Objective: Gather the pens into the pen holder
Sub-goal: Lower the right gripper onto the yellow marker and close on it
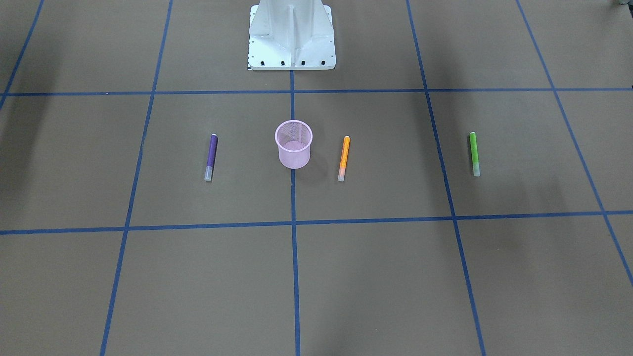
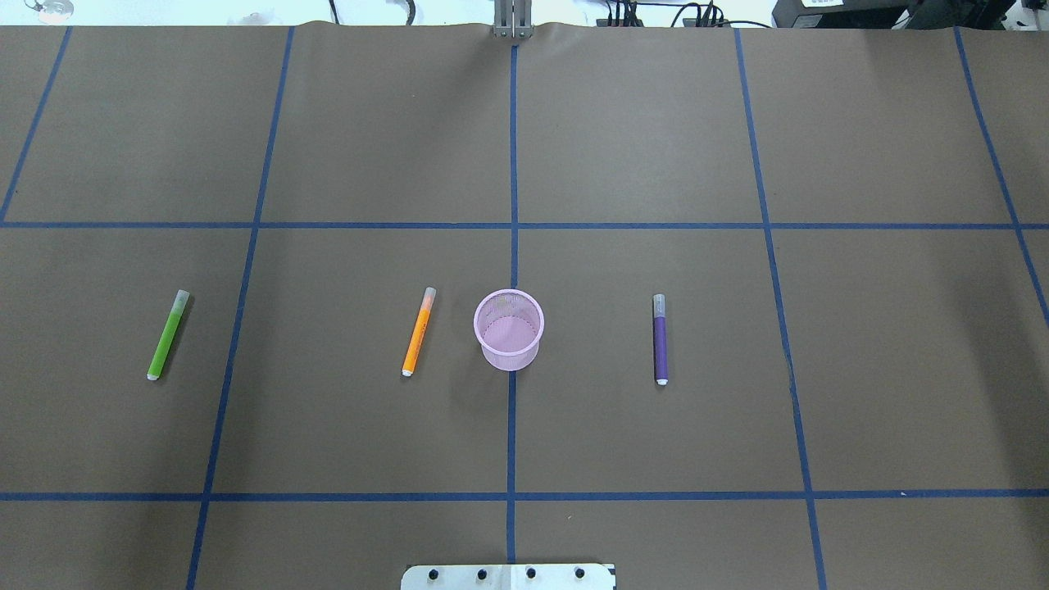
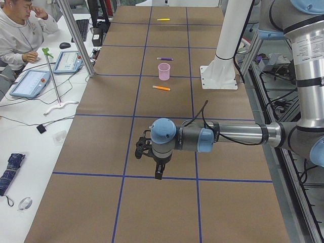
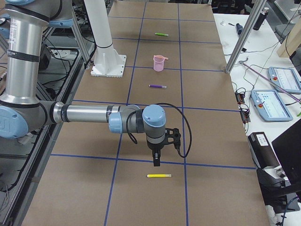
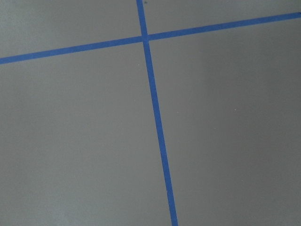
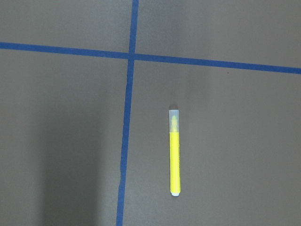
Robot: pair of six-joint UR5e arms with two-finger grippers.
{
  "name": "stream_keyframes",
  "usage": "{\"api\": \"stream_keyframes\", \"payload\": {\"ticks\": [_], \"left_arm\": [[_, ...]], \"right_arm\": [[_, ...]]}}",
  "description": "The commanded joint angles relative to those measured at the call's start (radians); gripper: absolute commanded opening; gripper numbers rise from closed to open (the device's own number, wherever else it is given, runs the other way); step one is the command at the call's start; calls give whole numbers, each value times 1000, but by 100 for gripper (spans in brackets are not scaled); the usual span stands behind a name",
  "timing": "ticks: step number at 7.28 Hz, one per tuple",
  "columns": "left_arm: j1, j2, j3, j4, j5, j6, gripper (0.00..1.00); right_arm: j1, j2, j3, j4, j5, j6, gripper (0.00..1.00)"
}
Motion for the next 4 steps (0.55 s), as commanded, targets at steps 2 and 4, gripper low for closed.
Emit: {"api": "stream_keyframes", "payload": {"ticks": [2, 4], "left_arm": [[-2, -89, -12, -38, 5, -2, 100], [-2, -101, -17, -94, -3, 2, 100]], "right_arm": [[-1, 11, -28, 258, 2, 13, 100], [-1, 3, -102, 318, 3, 5, 100]]}}
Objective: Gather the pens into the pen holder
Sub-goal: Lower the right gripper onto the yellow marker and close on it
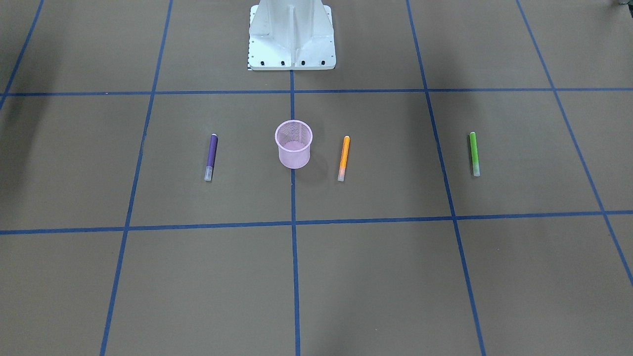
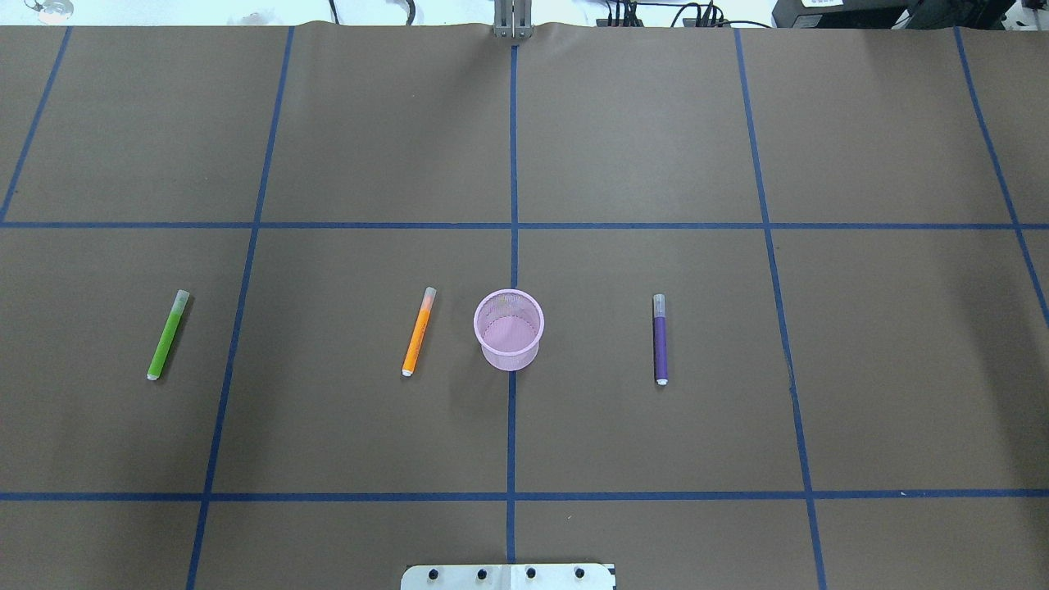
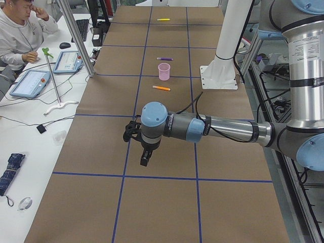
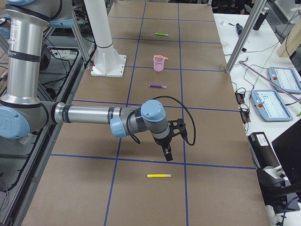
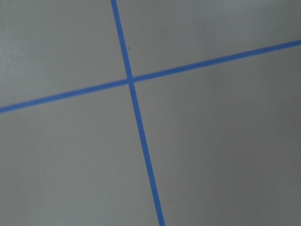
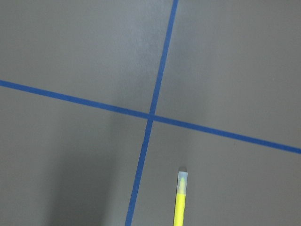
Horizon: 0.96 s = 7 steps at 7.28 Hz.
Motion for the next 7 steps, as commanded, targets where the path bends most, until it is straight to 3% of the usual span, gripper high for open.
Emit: {"api": "stream_keyframes", "payload": {"ticks": [1, 2, 7], "left_arm": [[0, -6, 8, -84, -3, -1, 100], [0, 2, 8, -89, -3, 2, 100], [0, 2, 7, -91, -5, 4, 100]], "right_arm": [[0, -9, -116, 177, 3, 1, 100], [-3, 6, -213, 246, 3, 1, 100], [-122, 55, -348, 268, -5, 159, 96]]}}
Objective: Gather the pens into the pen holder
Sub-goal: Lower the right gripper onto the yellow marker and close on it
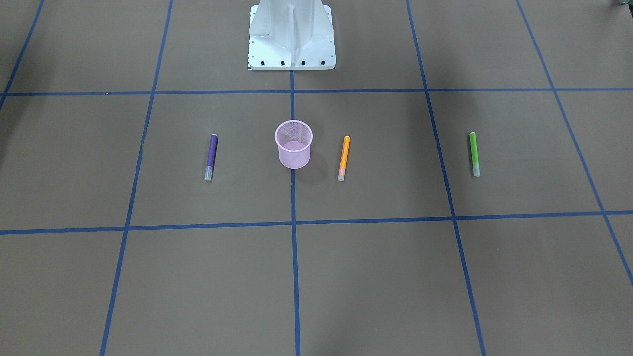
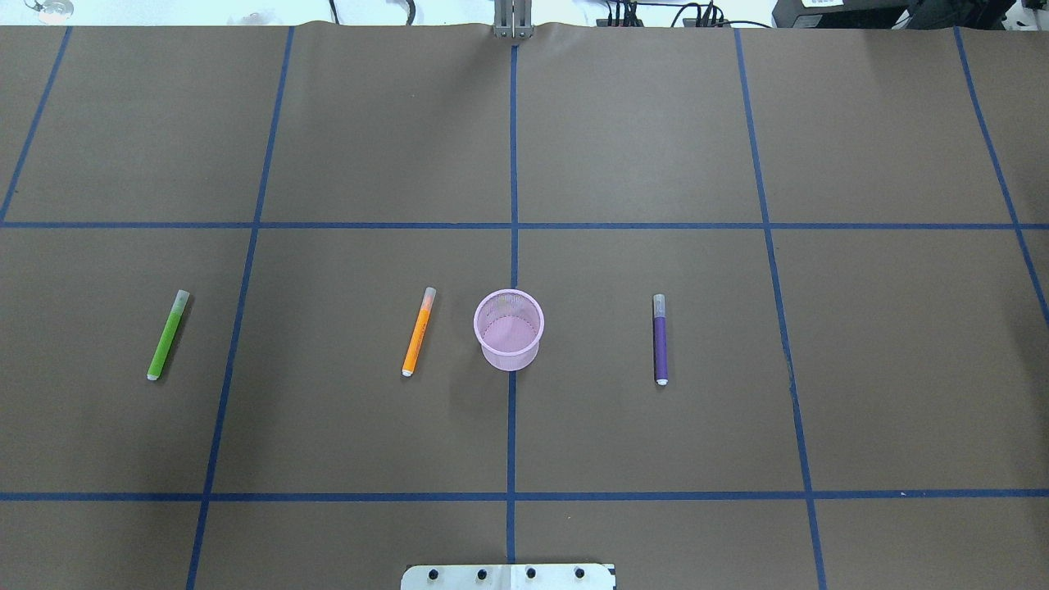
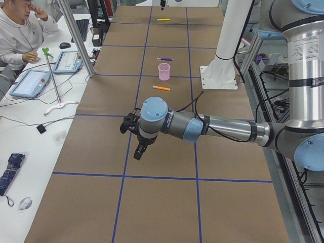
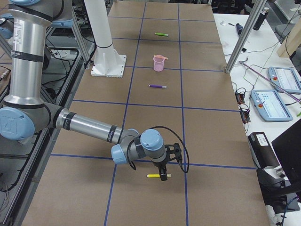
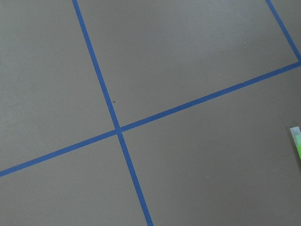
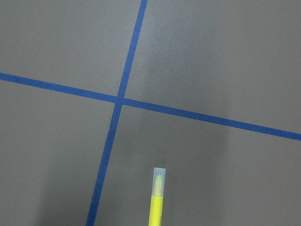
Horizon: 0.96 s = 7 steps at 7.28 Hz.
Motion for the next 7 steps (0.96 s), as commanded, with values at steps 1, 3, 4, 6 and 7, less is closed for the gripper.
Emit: {"api": "stream_keyframes", "payload": {"ticks": [1, 3, 4, 6, 7], "left_arm": [[0, -1, 0, 0, 0, 1, 100], [0, 0, 3, -26, 0, 1, 100], [0, 0, 3, -28, 0, -1, 100], [0, 2, 5, -29, 0, 1, 100], [0, 8, 3, -32, 0, 1, 100]], "right_arm": [[-62, 69, -103, 3, -2, 20, 95], [-92, 98, -146, 2, -7, 18, 89], [-101, 105, -159, 3, -7, 18, 87], [-104, 105, -229, 66, -19, 18, 81], [-104, 105, -254, 101, -19, 20, 79]]}}
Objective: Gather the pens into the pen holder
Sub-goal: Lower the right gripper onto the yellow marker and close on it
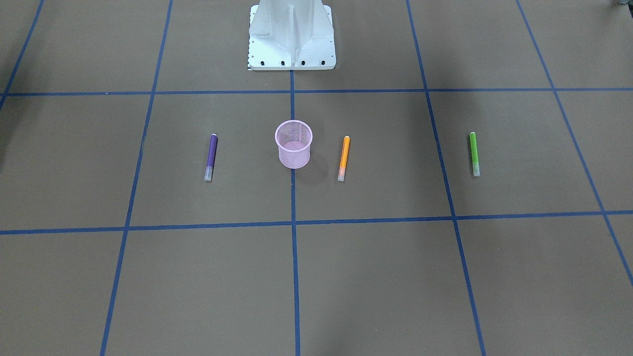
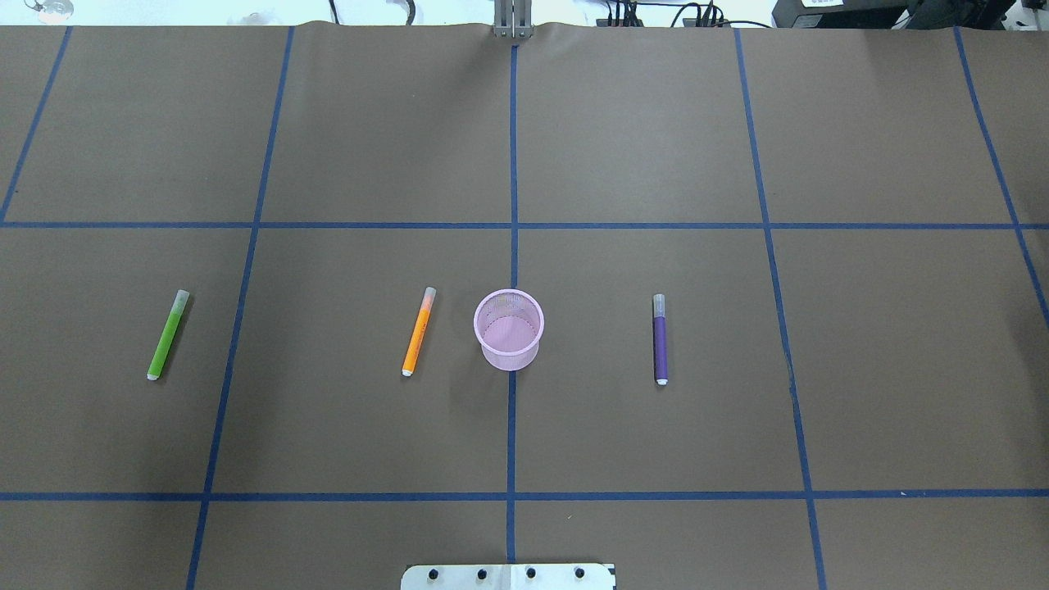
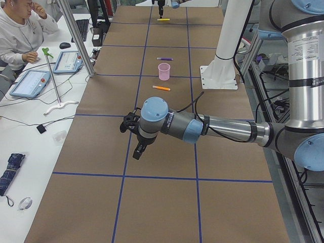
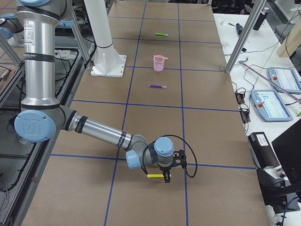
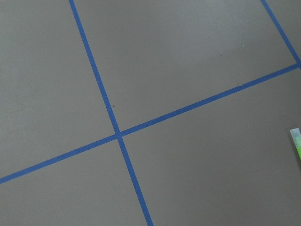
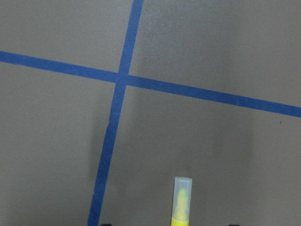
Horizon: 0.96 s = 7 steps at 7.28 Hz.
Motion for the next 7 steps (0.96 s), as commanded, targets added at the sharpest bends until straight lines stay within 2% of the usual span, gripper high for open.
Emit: {"api": "stream_keyframes", "payload": {"ticks": [1, 2, 5, 7], "left_arm": [[0, 5, -1, -3, 0, 0, 100], [0, 7, -1, -3, 0, 0, 100], [0, 7, 1, -9, 0, 0, 100], [0, 7, 1, -9, 0, 0, 100]], "right_arm": [[-3, -1, -44, 48, -5, 3, 73], [-6, -2, -44, 50, -5, 2, 69], [-47, -2, -53, 71, -39, 2, 66], [-47, -2, -79, 89, -37, 3, 48]]}}
